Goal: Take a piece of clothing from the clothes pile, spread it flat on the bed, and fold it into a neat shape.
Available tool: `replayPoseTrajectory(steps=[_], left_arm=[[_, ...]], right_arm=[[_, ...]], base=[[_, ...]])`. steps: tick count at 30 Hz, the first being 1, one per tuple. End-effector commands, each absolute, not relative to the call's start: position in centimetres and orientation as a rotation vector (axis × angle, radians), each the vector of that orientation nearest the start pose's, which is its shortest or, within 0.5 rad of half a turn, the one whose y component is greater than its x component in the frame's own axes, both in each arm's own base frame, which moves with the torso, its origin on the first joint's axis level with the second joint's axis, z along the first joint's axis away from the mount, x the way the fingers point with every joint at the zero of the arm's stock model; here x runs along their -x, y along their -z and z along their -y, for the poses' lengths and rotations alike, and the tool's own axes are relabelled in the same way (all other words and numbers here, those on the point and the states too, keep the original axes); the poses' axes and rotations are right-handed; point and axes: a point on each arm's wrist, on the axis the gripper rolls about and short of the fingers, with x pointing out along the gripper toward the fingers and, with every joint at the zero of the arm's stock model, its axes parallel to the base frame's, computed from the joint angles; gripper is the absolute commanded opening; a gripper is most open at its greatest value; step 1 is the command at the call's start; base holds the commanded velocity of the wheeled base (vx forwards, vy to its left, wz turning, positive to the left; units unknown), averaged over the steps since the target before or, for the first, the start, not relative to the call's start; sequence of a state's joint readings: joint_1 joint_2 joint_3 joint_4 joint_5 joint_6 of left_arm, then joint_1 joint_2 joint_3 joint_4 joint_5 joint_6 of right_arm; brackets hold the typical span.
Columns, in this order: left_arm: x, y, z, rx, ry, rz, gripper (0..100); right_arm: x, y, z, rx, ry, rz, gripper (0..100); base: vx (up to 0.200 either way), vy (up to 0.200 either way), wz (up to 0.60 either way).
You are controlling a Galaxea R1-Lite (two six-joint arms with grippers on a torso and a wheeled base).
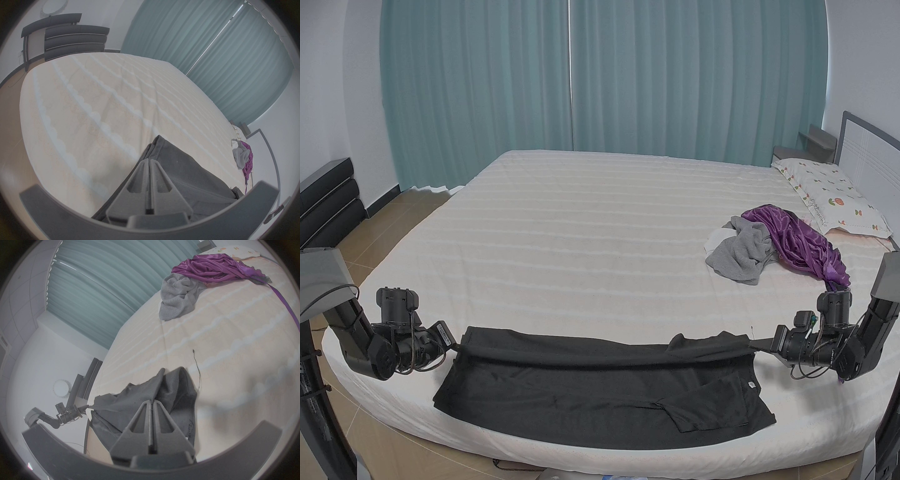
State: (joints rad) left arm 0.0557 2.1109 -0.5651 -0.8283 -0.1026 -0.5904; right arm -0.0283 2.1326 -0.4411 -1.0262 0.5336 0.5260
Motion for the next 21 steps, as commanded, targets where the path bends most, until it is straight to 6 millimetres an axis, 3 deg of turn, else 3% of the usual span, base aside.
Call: replayPoseTrajectory(steps=[1,10,18,19,20,21], left_arm=[[-29.9,-1.0,-1.4,0.614,-0.173,-0.736,0],[-28.1,0.8,-1.1,0.61,-0.169,-0.754,0],[-27.6,1.4,-1.1,0.617,-0.16,-0.763,0],[-27.6,1.4,-1.1,0.617,-0.16,-0.767,100],[-27.6,1.5,-1.1,0.617,-0.16,-0.768,100],[-27.7,1.5,-1.1,0.62,-0.158,-0.768,100]], right_arm=[[-28.0,0.2,-0.4,-0.666,-0.306,-0.82,0],[-27.3,1.3,-0.5,-0.604,-0.324,-0.854,0],[-27.4,1.5,-0.6,-0.601,-0.326,-0.861,0],[-27.4,1.5,-0.7,-0.599,-0.328,-0.864,0],[-27.4,1.7,-0.8,-0.599,-0.33,-0.869,100],[-27.4,1.8,-0.9,-0.6,-0.333,-0.872,100]], base=[[0.0,0.0,0.0],[0.0,0.0,0.0],[0.0,0.0,0.0],[0.0,0.0,0.0],[0.0,0.0,0.0],[0.0,0.0,0.0]])
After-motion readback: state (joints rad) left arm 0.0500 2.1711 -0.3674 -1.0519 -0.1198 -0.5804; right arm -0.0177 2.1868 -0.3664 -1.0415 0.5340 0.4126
